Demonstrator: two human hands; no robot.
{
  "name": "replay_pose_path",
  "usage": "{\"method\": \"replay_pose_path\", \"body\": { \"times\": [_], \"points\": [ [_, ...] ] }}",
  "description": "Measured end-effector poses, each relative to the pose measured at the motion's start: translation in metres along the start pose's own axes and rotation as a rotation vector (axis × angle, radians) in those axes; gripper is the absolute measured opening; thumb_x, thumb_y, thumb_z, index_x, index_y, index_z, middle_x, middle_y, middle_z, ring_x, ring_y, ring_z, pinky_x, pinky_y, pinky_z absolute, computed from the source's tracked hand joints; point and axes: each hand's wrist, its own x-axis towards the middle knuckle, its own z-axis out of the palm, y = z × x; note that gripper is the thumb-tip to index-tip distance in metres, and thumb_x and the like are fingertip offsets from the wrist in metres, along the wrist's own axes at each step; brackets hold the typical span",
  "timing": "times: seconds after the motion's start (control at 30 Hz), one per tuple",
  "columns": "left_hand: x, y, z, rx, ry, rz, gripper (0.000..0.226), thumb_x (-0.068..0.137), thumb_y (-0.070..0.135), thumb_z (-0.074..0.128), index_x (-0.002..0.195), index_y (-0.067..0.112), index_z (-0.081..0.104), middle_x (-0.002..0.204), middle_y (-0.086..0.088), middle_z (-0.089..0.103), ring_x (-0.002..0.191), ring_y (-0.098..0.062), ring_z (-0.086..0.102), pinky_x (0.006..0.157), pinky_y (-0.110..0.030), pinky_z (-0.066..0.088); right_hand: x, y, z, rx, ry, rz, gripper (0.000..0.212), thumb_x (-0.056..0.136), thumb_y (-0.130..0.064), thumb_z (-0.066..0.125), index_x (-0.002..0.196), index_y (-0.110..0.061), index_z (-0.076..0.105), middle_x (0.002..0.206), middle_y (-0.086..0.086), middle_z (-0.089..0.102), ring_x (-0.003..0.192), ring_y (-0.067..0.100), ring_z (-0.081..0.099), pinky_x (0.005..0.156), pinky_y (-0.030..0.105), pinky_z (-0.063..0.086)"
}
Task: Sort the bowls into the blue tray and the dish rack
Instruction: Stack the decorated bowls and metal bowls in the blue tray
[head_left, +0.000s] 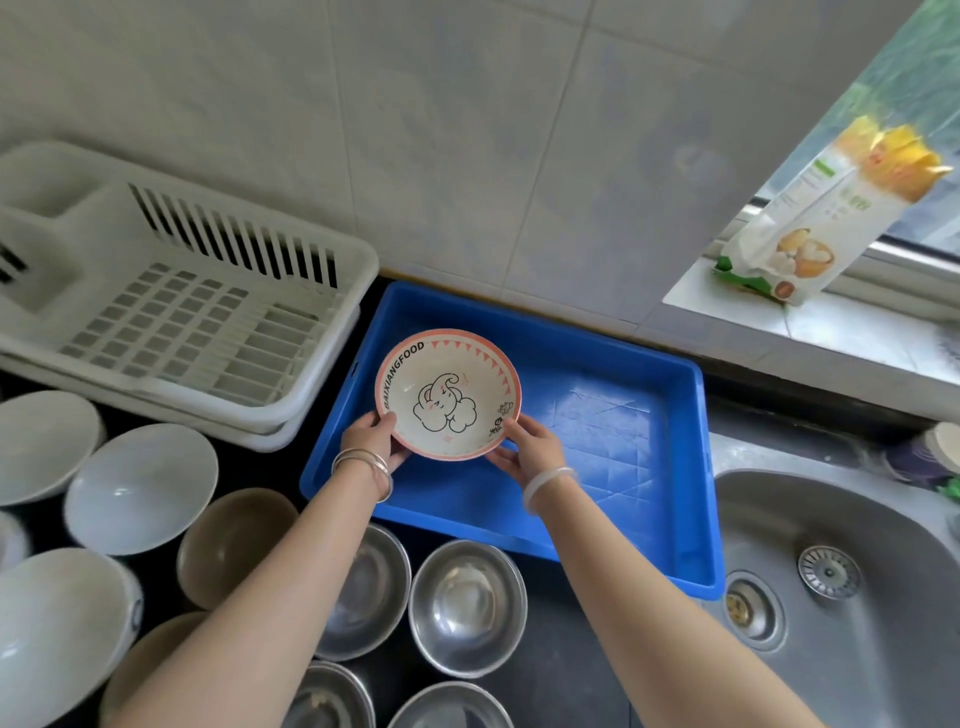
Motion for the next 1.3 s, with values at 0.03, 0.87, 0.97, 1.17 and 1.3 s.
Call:
{"method": "replay_pose_path", "body": {
  "times": [0.03, 0.87, 0.97, 1.17, 1.3],
  "points": [
    [0.001, 0.000, 0.001, -0.025, -0.012, -0.010, 0.032, 0.094, 0.006, 0.046, 0.125, 0.006, 0.053, 0.121, -0.017, 0.057, 0.103, -0.029, 0.055, 0.084, -0.040, 0.049, 0.003, -0.001, 0.005, 0.009, 0.010, 0.001, 0.035, 0.094, -0.011, 0.052, 0.129, -0.006, 0.051, 0.108, 0.016, 0.064, 0.073, 0.025, 0.066, 0.065, 0.028, 0.060],
    [-0.017, -0.012, 0.013, 0.194, 0.044, 0.299, 0.035, 0.089, 0.004, 0.049, 0.123, 0.011, 0.058, 0.126, -0.009, 0.061, 0.115, -0.024, 0.058, 0.090, -0.025, 0.045, -0.013, -0.012, 0.006, -0.132, -0.039, -0.065, 0.042, 0.096, -0.024, 0.051, 0.135, -0.012, 0.046, 0.134, 0.007, 0.054, 0.112, 0.027, 0.059, 0.082, 0.030, 0.051],
    [-0.042, -0.021, 0.012, 0.233, 0.026, 0.262, 0.039, 0.090, 0.008, 0.050, 0.128, 0.006, 0.053, 0.119, -0.012, 0.062, 0.106, -0.020, 0.058, 0.094, -0.026, 0.042, -0.034, -0.016, -0.018, -0.184, -0.030, -0.137, 0.035, 0.097, -0.021, 0.046, 0.130, -0.009, 0.050, 0.125, 0.009, 0.057, 0.104, 0.027, 0.061, 0.076, 0.026, 0.052],
    [-0.114, -0.064, 0.040, 0.397, -0.199, 0.207, 0.037, 0.090, 0.005, 0.052, 0.126, -0.001, 0.052, 0.120, -0.016, 0.060, 0.103, -0.020, 0.058, 0.099, -0.030, 0.044, -0.094, -0.011, -0.098, -0.396, 0.069, -0.272, 0.018, 0.096, -0.019, 0.047, 0.103, -0.011, 0.061, 0.099, 0.008, 0.064, 0.070, 0.013, 0.061, 0.059, 0.021, 0.046],
    [-0.164, -0.113, 0.073, 0.635, -0.374, 0.209, 0.030, 0.089, 0.006, 0.055, 0.118, -0.001, 0.059, 0.105, -0.016, 0.063, 0.091, -0.023, 0.058, 0.100, -0.038, 0.047, -0.136, 0.004, -0.166, -0.547, 0.230, -0.328, 0.013, 0.093, -0.017, 0.051, 0.092, -0.016, 0.065, 0.094, 0.010, 0.069, 0.071, 0.018, 0.065, 0.059, 0.024, 0.047]
  ]
}}
